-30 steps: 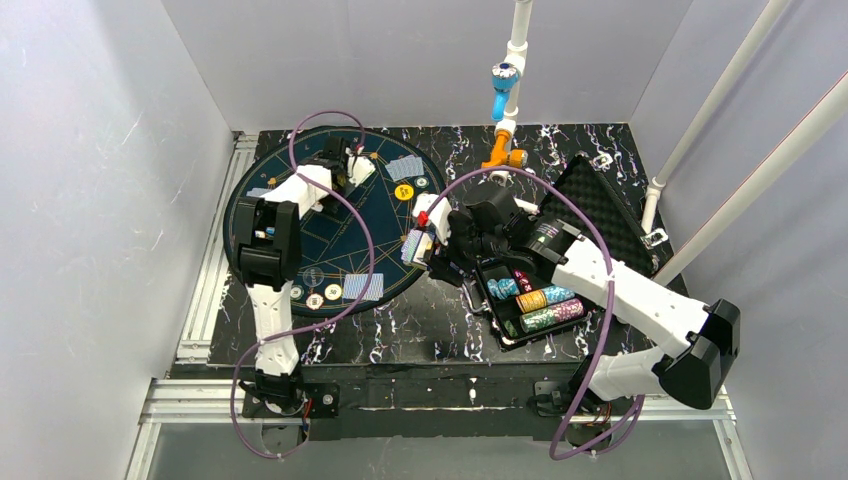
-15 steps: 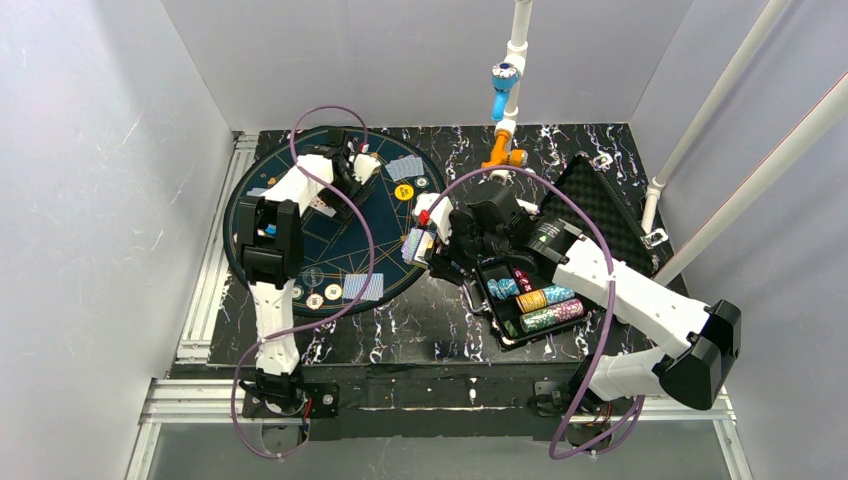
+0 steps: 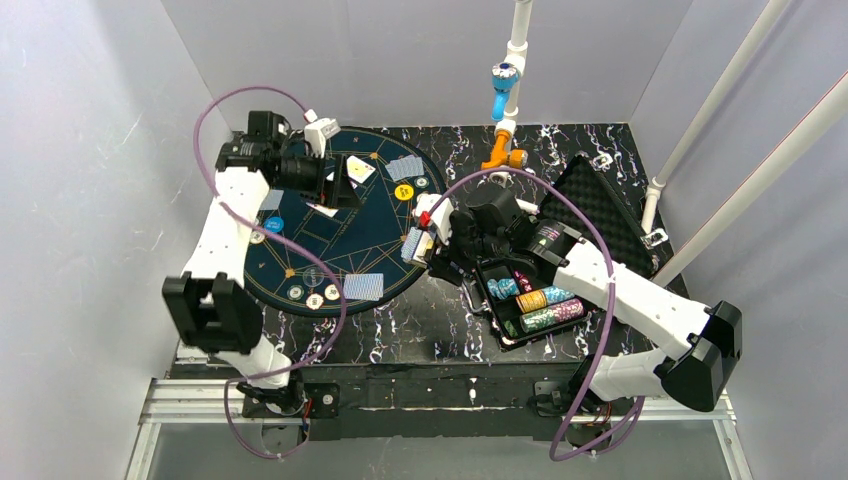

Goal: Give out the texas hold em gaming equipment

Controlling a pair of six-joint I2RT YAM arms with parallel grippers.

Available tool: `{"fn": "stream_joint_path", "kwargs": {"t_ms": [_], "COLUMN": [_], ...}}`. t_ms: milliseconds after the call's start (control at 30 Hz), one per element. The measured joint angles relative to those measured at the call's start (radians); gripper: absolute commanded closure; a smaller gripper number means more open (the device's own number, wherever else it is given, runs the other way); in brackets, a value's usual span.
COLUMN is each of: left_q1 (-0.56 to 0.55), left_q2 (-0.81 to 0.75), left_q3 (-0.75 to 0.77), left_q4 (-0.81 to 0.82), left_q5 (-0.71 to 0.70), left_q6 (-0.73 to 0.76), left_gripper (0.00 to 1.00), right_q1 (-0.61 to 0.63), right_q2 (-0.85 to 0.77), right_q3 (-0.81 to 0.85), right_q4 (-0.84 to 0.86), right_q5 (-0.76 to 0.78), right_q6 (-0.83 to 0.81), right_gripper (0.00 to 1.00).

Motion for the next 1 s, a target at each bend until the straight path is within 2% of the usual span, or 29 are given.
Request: {"fn": "stream_joint_path", "kwargs": {"t_ms": [100,200,300,400,500,667,1000], "left_q1": [-0.024,-0.061,-0.108,-0.144,-0.177,-0.214,-0.220], "left_q2": [-0.135,-0.221,-0.251,-0.256,-0.260,-0.265,-0.265], "left_q3": [-0.143,-0.286,-0.376,-0.404,-0.408,-0.412,-0.411], "left_q4": [0.025,0.087,0.150,0.185,0.211,0.235,0.193], "left_q5": [0.167,0.263,0.298,0.301,0.300,0.281,0.210], "left_q6": [-0.139,-0.293,-0.415,-0.475,-0.509,-0.523,-0.476], "left_gripper": [0.17,0.18,0.20,0.23,0.27,0.39,0.57], "right_q1": [0.000,0.002,0.007,0.016,0.029,0.040,0.040], "right_q2": [0.000,0.003,0.016,0.033,0.040,0.040,0.044], "right_q3": [0.000,0.000,0.000,0.000,0.000,0.000,0.000], "right_q4": [0.019,0.040,0.060,0.071,0.074,0.085,0.080], "right_q5": [0.002,0.001,0.002,0.003,0.003,0.003,0.003], "right_q6": [0.002,0.007,0.013,0.023,0.029,0.034,0.050], "right_gripper": [0.99,0.99,0.99,0.99,0.99,0.99,0.99]}}
